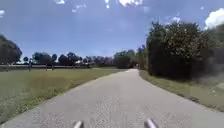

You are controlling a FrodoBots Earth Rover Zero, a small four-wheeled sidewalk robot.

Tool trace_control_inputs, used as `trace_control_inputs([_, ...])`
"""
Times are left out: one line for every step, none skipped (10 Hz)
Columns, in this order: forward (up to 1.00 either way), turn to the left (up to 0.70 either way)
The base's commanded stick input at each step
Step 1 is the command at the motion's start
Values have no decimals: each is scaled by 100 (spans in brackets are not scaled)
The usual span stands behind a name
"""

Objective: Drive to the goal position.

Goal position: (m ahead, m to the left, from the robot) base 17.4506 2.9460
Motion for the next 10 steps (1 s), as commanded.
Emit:
trace_control_inputs([50,0])
trace_control_inputs([50,0])
trace_control_inputs([50,0])
trace_control_inputs([50,0])
trace_control_inputs([50,0])
trace_control_inputs([50,0])
trace_control_inputs([50,0])
trace_control_inputs([50,0])
trace_control_inputs([50,0])
trace_control_inputs([50,0])
